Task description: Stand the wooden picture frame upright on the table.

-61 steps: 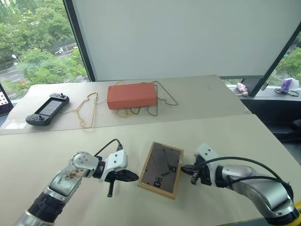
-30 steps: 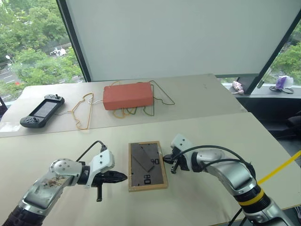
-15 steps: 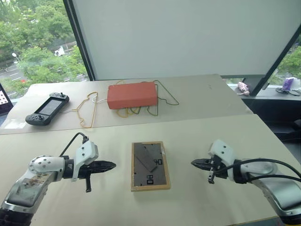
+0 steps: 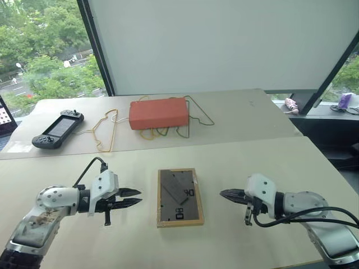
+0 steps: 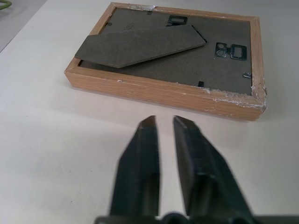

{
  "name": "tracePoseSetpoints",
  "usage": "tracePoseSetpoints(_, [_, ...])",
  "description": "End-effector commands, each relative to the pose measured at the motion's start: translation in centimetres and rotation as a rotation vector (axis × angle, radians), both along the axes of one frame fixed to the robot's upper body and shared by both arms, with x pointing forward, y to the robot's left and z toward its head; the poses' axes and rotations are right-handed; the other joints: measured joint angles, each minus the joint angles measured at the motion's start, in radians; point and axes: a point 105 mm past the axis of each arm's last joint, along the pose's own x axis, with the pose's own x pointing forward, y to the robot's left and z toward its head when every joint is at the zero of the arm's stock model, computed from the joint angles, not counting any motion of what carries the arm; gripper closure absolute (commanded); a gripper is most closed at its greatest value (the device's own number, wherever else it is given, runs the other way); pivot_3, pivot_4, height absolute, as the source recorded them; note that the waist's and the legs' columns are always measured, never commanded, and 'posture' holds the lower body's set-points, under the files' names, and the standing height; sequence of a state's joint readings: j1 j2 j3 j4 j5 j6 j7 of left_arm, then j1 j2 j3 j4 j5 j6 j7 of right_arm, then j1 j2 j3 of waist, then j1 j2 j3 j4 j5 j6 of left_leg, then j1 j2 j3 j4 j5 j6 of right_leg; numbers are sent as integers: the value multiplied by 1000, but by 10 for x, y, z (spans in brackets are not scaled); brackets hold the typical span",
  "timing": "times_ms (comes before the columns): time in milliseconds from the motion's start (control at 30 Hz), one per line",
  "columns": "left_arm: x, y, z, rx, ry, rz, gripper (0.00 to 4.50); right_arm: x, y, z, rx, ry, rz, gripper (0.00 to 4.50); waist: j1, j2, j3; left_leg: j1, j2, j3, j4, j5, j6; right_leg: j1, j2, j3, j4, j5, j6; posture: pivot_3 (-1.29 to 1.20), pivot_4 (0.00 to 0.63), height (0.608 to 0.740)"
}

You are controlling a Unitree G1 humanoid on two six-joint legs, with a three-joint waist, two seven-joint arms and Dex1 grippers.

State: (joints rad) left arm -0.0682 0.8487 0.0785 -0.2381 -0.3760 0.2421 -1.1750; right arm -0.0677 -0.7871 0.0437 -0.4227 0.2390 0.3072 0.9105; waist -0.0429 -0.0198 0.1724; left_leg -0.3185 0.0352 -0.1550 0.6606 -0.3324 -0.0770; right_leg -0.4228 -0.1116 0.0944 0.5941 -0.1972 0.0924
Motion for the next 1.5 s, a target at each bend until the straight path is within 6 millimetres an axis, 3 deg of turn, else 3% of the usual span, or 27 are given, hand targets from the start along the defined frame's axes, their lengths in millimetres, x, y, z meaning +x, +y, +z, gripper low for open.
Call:
tracePoseSetpoints(33, [0,-5,3,45,-118,-77,1935,-5,6,0,15,22,41,4500,0,0,0,0,0,0,0,0,0,0,0,0,0,0,0,0,150,740])
tracePoseSetpoints(167, [7,-5,-3,210,-413,-227,496,-9,9,-13,14,163,57,4500,1,0,0,0,0,0,0,0,0,0,0,0,0,0,0,0,150,740])
tracePoseSetpoints(233, [12,-8,-2,252,-600,-305,105,-10,10,-19,18,270,56,4500,4,0,0,0,0,0,0,1,-1,0,0,0,0,1,-1,0,150,740])
tracePoseSetpoints(367, [20,-18,4,263,-973,-439,105,0,11,-34,-5,447,24,4500,5,0,0,1,0,0,0,3,-5,1,0,0,-1,2,-1,0,150,740])
tracePoseSetpoints(533, [14,-25,-4,187,-1130,-517,105,13,21,-37,-5,529,9,4500,-6,0,-1,1,0,0,0,3,-5,1,0,0,-1,3,-1,0,150,740])
tracePoseSetpoints(700, [9,-28,-13,143,-1153,-548,105,16,29,-33,3,529,9,4500,-9,0,-1,2,0,0,0,3,-5,1,0,-1,0,3,0,0,150,740])
tracePoseSetpoints(1033, [5,-36,-23,127,-1148,-564,105,0,58,-24,46,544,70,4500,-8,1,-1,2,0,-1,0,3,-6,0,0,-1,1,4,0,0,150,740])
tracePoseSetpoints(1500, [-9,-24,-42,159,-1063,-605,105,-18,56,-25,38,585,75,4500,-5,2,-2,2,0,-1,0,3,-5,0,0,-1,1,3,1,0,150,740])
